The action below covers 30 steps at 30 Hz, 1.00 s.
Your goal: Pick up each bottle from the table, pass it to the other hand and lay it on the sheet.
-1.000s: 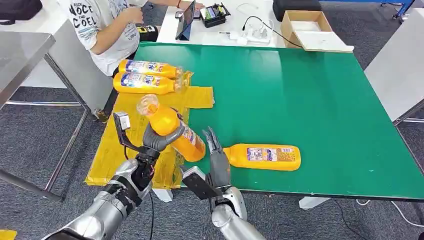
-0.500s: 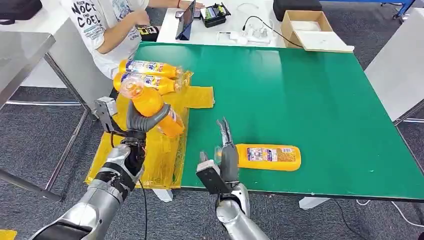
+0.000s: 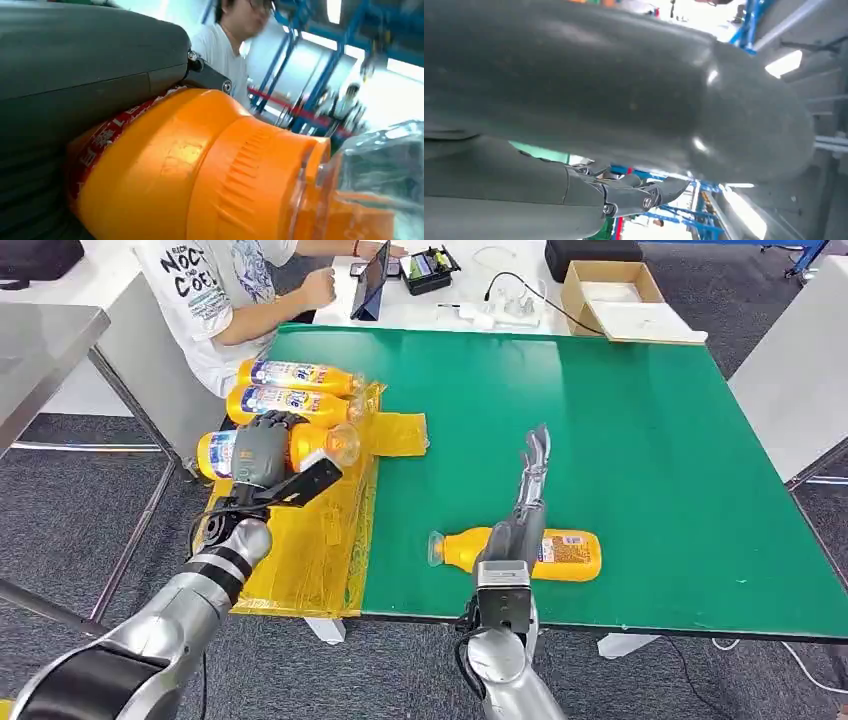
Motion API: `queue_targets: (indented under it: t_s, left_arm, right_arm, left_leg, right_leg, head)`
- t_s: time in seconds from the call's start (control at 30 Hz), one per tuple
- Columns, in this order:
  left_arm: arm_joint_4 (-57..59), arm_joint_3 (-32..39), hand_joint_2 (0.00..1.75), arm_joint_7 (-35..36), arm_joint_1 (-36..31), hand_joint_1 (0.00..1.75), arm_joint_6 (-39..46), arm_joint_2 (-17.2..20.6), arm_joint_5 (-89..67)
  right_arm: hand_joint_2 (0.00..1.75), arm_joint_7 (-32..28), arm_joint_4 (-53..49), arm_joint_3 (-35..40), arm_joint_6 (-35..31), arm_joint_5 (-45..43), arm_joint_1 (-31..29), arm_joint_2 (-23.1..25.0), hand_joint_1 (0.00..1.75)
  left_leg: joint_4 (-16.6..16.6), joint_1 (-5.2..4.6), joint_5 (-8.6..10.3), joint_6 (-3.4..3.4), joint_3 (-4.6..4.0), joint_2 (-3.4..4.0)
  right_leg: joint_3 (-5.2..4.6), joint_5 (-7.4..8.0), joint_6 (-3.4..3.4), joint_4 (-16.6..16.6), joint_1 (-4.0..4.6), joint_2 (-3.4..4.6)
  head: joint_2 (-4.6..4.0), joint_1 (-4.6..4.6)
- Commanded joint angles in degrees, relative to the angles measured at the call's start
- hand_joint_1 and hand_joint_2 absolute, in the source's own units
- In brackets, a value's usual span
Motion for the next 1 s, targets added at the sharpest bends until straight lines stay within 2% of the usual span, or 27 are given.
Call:
queue_targets:
  t_s: [0.03,0.2,0.3,0.37,0.67,0.73,0.77,0.8,0.83,1.0]
  left_arm:
    - [11.2,-5.7,1.75,1.0,-6.3,1.75,-1.3,3.6,-1.7]
    - [11.5,-6.1,1.75,1.6,-6.5,1.75,-1.7,3.5,-2.5]
    - [13.3,-7.3,1.75,4.2,-7.5,1.75,-6.3,5.0,-5.8]
    - [14.5,-5.6,1.75,2.1,-8.0,1.75,-12.5,5.6,-4.6]
    - [16.3,-2.7,1.75,0.3,-7.4,1.75,-23.1,6.3,-2.8]
    - [16.4,-3.2,1.75,0.2,-7.3,1.75,-23.8,6.4,-3.4]
    - [16.3,-3.2,1.75,0.1,-7.1,1.75,-23.7,6.5,-3.5]
    - [16.3,-3.2,1.75,0.1,-7.1,1.75,-23.7,6.5,-3.5]
    - [16.4,-3.2,1.75,0.1,-7.1,1.75,-24.0,6.5,-3.4]
    - [16.2,1.3,1.75,-2.6,-5.5,1.75,-28.9,6.5,0.7]
  right_arm:
    - [0.0,-0.2,-2.5,1.0,0.3,-0.6,-0.9,-3.1,0.0]
    - [0.0,-0.2,-2.5,1.0,0.3,-0.6,-0.9,-3.2,0.0]
    - [0.0,-0.6,-3.2,1.3,0.6,-1.9,-1.0,-3.2,0.0]
    - [0.0,-0.7,-3.2,1.9,1.1,-2.4,-1.2,-3.4,0.0]
    - [0.0,-1.6,-0.2,1.8,1.9,-3.9,-1.0,-3.3,0.0]
    - [0.0,-1.6,0.0,1.8,1.9,-3.9,-1.1,-3.2,0.0]
    - [0.0,-1.6,0.2,1.8,1.9,-4.0,-1.1,-3.2,0.0]
    - [0.0,-1.6,0.2,1.8,1.9,-4.0,-1.1,-3.2,0.0]
    - [0.0,-1.6,0.2,1.8,1.9,-4.0,-1.1,-3.2,0.0]
    - [0.0,-1.7,2.7,1.7,2.9,-4.1,-1.5,-2.9,0.0]
  left_leg:
    - [-0.1,-0.02,-0.04,0.14,0.22,0.17]
    - [0.0,-0.01,-0.01,0.08,0.05,0.08]
    - [-0.1,-0.02,-0.01,0.16,0.19,0.12]
    - [-0.1,-0.02,-0.01,0.13,0.16,0.17]
    - [-0.1,-0.01,-0.03,0.12,0.21,0.15]
    - [-0.1,0.01,-0.01,0.07,0.1,0.12]
    - [-0.2,-0.03,-0.01,0.2,0.41,0.25]
    - [-0.1,0.0,-0.02,0.1,0.14,0.14]
    - [-0.1,0.0,-0.01,0.15,0.25,0.16]
    - [-0.1,-0.01,0.0,0.07,0.13,0.15]
  right_leg:
    - [0.18,-0.02,-0.11,-0.1,0.03,0.01]
    - [0.05,-0.01,-0.05,0.0,0.02,0.01]
    - [0.2,-0.01,-0.11,-0.1,0.03,-0.03]
    - [0.14,0.01,-0.12,-0.1,0.03,0.03]
    - [0.19,-0.02,-0.1,-0.1,0.03,0.02]
    - [0.09,0.0,-0.06,0.0,0.03,0.05]
    - [0.37,0.01,-0.15,-0.2,0.04,0.05]
    - [0.14,-0.01,-0.07,0.0,0.03,0.04]
    - [0.26,0.0,-0.11,-0.1,0.04,0.02]
    - [0.13,0.01,-0.09,-0.1,0.02,0.07]
  head:
    - [0.0,0.0]
    - [0.0,0.0]
    - [0.0,0.02]
    - [0.0,0.02]
    - [0.0,0.0]
    - [0.0,0.0]
    - [0.0,0.0]
    - [0.0,0.0]
    - [0.0,0.0]
    - [0.0,0.02]
